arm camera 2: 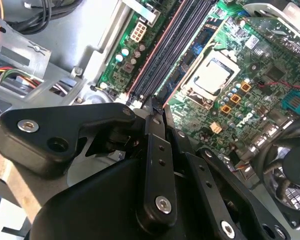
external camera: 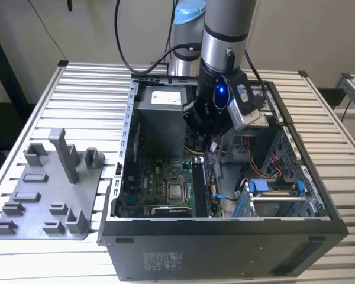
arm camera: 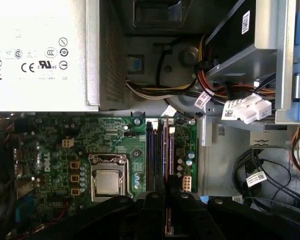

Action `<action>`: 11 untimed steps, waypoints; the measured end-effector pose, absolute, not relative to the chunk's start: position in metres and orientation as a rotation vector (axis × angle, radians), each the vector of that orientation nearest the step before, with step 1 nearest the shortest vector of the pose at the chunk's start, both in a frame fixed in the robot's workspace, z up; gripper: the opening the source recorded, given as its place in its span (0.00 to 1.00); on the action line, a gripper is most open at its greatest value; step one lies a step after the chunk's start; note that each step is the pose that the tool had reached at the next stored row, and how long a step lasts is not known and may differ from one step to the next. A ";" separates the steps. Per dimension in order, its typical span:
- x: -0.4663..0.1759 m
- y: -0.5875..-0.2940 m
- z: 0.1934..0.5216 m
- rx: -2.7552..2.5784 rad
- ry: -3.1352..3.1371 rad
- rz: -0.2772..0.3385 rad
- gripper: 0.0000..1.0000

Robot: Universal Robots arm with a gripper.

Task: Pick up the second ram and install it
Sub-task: 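Insert the second ram into the second slot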

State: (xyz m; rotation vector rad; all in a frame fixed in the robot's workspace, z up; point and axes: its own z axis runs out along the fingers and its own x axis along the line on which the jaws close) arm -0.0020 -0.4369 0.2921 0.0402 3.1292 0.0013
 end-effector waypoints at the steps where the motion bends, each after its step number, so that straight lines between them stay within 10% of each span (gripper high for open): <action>1: -0.002 -0.437 0.292 0.040 3.129 0.001 0.14; 11: -0.005 -0.438 0.278 0.040 3.130 0.001 0.14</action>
